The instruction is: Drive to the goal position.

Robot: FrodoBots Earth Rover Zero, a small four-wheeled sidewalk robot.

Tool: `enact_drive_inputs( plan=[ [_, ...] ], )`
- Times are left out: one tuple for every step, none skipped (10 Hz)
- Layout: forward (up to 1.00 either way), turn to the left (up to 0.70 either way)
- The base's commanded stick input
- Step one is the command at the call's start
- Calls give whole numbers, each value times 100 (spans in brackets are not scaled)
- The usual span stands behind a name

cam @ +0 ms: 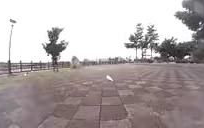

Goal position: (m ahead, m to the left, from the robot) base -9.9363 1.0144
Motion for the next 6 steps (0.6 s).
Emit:
enact_drive_inputs(
  plan=[
    [100, 9],
    [100, 31],
    [100, 40],
    [100, 40],
    [100, 40],
    [100, 18]
  ],
)
